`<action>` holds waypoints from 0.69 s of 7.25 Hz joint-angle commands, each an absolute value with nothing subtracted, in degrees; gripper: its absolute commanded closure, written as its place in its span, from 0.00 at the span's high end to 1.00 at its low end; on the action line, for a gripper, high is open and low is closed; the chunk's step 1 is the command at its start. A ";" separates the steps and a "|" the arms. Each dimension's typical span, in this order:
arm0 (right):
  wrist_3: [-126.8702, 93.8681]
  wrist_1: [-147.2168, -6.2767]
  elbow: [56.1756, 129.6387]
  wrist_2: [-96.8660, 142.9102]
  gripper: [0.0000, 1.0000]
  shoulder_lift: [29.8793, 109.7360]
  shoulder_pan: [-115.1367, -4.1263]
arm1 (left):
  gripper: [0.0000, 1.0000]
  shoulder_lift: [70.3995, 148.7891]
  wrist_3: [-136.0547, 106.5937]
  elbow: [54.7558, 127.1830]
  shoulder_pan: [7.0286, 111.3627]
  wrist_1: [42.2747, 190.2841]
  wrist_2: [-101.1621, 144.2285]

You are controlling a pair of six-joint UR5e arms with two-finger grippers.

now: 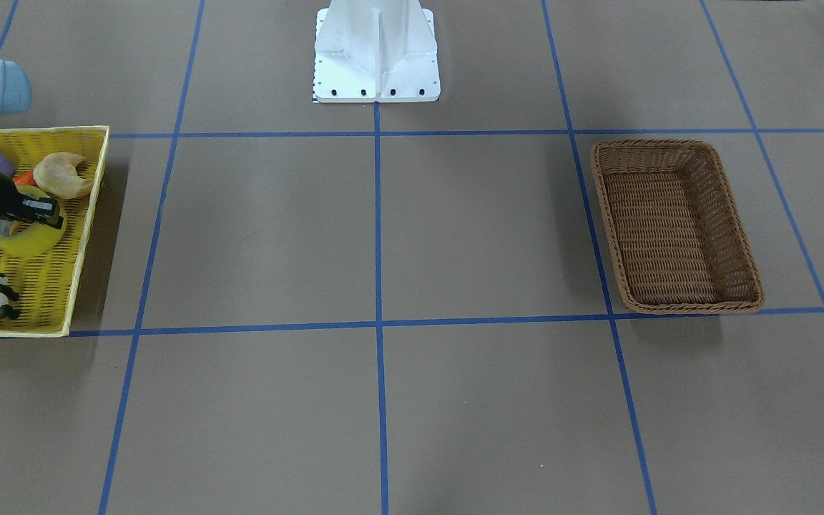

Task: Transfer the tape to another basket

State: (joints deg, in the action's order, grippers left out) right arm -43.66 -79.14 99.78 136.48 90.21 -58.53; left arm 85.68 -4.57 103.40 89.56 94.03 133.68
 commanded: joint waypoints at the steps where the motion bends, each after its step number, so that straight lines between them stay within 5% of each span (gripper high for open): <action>1: -43.59 -80.51 104.22 142.01 0.00 90.70 -65.27 | 0.99 85.69 -4.57 103.36 89.56 93.96 133.68; 5: -45.16 -79.72 109.34 148.04 0.00 85.64 -70.48 | 0.99 88.84 -4.57 103.36 89.47 93.87 133.77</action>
